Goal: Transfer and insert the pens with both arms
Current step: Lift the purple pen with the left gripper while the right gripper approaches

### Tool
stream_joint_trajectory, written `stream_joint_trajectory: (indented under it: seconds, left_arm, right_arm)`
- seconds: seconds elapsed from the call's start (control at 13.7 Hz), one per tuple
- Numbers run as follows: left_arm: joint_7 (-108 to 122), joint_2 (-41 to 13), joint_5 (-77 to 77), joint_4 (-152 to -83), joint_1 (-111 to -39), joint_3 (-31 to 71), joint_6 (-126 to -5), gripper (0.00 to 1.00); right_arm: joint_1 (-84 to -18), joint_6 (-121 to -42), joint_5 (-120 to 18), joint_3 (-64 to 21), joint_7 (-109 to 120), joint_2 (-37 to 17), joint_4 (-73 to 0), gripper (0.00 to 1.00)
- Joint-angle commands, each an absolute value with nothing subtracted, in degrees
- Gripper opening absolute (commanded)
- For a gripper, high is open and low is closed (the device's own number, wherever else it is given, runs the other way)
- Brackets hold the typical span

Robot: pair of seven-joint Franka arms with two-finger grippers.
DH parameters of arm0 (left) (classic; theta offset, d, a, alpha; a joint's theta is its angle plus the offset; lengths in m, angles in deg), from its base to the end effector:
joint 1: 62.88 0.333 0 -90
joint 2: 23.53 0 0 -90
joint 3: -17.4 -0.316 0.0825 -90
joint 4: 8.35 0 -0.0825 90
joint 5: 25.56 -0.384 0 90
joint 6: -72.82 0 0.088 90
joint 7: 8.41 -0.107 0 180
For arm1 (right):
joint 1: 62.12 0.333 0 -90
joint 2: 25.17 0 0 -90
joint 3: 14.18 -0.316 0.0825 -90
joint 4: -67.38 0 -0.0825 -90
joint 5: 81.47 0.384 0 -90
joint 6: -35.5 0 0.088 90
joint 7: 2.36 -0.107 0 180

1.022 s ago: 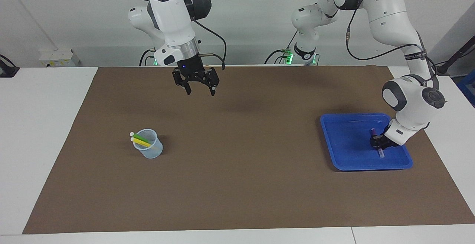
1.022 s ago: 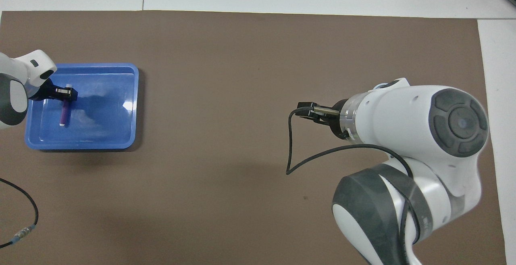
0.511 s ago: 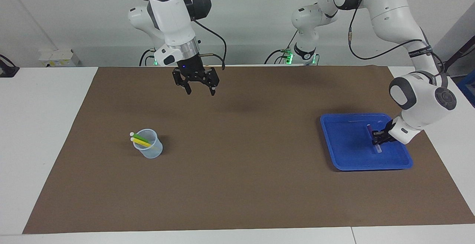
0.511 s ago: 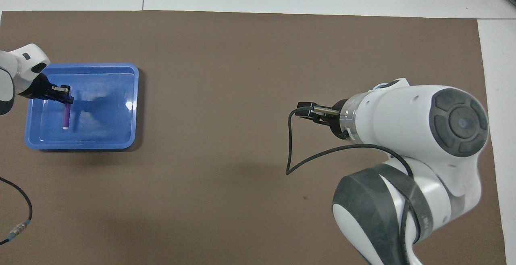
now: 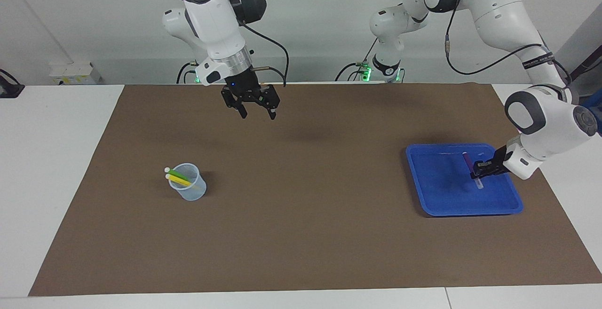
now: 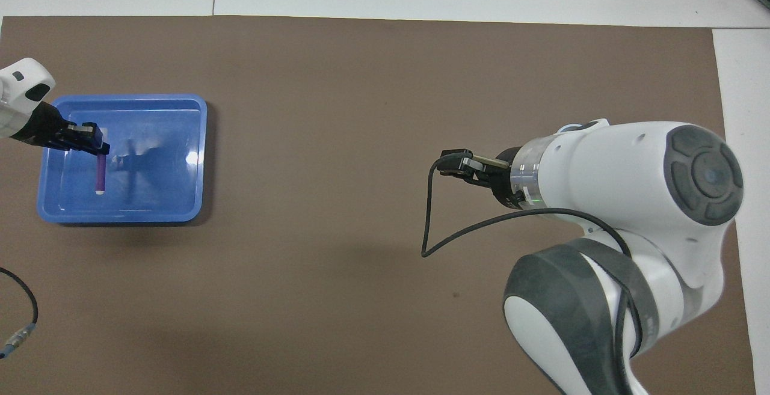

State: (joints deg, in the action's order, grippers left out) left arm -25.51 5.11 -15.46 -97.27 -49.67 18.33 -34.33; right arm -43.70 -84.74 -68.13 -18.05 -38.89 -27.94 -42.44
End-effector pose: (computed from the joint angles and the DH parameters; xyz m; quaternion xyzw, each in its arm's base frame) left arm 0.6575 0.1309 0.3463 0.9922 -0.0076 -0.0658 0.1055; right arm 0.5220 0.2266 0.5359 -0.9735 0.1684 -0.0479 0.1473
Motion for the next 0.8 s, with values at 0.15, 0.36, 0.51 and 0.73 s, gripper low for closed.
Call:
stream_joint_trajectory:
  seconds: [0.15, 0.36, 0.51, 0.73]
  left_arm:
    - [-19.4, 4.0, -8.7, -95.5, -50.2, 18.9, -25.2, 0.00]
    - [-11.3, 3.5, -2.6, -95.4, -51.4, 19.4, -19.9, 0.00]
    - [-2.5, 2.9, 1.1, -95.5, -52.6, 20.0, -16.5, 0.00]
    - [6.6, 2.9, 5.0, -95.4, -53.5, 21.4, -15.9, 0.00]
  right_arm:
    - [-44.3, -85.0, -66.2, -18.1, -38.8, -28.5, -42.4, 0.97]
    - [-45.7, -87.9, -66.0, -17.5, -37.6, -28.2, -42.0, 0.97]
    - [-46.7, -88.7, -62.1, -17.5, -37.5, -27.8, -41.2, 0.95]
    - [-46.5, -90.9, -59.3, -17.5, -37.8, -27.5, -41.1, 0.89]
